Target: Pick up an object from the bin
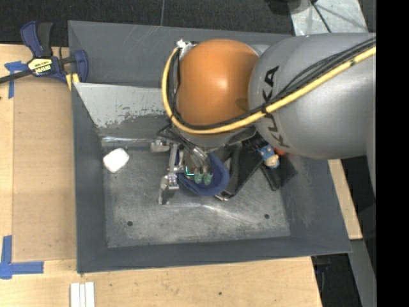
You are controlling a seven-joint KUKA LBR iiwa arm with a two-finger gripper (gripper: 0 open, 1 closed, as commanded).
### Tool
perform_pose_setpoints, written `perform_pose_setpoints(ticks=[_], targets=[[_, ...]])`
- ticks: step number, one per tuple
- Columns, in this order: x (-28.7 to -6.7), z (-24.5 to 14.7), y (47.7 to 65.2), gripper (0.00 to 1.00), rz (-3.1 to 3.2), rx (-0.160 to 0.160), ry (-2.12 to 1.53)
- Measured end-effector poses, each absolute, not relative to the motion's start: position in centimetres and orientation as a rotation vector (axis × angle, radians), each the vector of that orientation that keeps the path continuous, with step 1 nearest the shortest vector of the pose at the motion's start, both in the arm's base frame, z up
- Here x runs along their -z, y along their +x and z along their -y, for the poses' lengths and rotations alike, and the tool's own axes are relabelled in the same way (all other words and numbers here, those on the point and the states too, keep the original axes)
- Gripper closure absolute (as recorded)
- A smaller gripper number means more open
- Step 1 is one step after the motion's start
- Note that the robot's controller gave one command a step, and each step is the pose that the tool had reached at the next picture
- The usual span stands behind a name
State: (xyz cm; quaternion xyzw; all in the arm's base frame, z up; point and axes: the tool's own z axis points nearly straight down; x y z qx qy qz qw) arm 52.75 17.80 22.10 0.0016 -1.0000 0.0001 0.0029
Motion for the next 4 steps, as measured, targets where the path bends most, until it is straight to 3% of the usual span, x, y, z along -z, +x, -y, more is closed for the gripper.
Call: perform_pose_setpoints(ticks=[1,3,4], targets=[[-7.4,-12.0,59.8,0.00,3.142,0.007,-0.166],[-7.5,-15.1,60.2,0.00,2.941,0.018,-1.151],[-7.4,-23.6,60.5,0.00,3.146,0.006,-0.187]])
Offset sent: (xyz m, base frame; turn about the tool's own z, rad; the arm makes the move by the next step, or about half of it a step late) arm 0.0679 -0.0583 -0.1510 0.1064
